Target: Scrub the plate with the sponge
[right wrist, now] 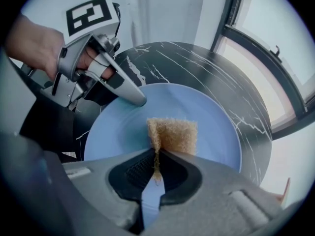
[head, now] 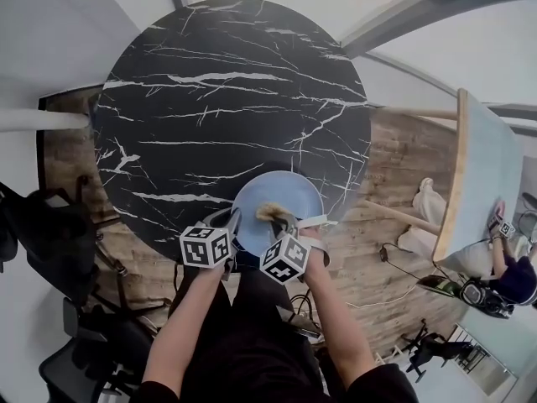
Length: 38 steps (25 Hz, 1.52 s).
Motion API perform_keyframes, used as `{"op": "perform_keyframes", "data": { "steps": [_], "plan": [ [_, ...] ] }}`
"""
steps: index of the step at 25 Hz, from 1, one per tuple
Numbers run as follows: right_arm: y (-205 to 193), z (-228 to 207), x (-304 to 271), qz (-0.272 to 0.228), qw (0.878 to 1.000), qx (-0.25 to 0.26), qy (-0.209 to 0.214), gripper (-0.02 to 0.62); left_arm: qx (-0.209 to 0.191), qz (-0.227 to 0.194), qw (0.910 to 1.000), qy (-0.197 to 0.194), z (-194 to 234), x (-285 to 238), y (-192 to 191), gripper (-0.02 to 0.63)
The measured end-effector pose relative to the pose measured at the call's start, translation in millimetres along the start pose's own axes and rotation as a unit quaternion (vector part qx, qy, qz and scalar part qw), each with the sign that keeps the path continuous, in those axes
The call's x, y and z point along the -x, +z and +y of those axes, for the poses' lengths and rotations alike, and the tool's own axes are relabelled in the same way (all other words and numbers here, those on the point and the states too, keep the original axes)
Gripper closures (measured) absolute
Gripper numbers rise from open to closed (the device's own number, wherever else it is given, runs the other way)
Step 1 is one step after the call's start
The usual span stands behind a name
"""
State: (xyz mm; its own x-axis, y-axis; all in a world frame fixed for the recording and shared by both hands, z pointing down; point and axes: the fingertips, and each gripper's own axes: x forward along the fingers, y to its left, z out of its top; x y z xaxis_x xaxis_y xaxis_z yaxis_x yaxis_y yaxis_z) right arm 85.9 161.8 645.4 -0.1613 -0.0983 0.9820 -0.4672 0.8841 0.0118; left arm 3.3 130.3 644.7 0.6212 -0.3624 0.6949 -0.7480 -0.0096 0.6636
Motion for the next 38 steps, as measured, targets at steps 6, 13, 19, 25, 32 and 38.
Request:
{"op": "perform_keyframes", "data": {
  "steps": [6,13,19,25,32,38],
  "plan": [
    [-5.1,28.8,1.3,0.001,1.000,-0.005,0.029,0.572,0.000,0.004,1.0000,-0.002,-0.1,-0.3,-0.4,0.588],
    [-8.9,56.5,3.4,0.001,0.998,-0.023,0.064,0.572,-0.002,0.005,1.0000,-0.002,-0.1,-0.7,0.1,0.588],
    [-16.0,76.3,9.3,0.007,0.996,-0.031,0.086,0.572,-0.006,0.008,0.9999,-0.004,-1.1,-0.6,-0.7,0.588],
    [-23.6,81.1,8.4,0.011,0.993,-0.050,0.108,0.572,-0.012,0.014,0.9998,-0.012,-1.3,-1.0,-1.5,0.588],
    [-27.0,72.8,7.4,0.012,0.991,-0.039,0.128,0.571,-0.035,0.025,0.9990,-0.015,-2.8,-2.4,-0.9,0.587],
    [-33.6,43.8,10.2,0.014,0.990,-0.032,0.135,0.571,-0.032,0.027,0.9991,-0.013,-2.5,-1.8,-1.4,0.588]
  ]
}}
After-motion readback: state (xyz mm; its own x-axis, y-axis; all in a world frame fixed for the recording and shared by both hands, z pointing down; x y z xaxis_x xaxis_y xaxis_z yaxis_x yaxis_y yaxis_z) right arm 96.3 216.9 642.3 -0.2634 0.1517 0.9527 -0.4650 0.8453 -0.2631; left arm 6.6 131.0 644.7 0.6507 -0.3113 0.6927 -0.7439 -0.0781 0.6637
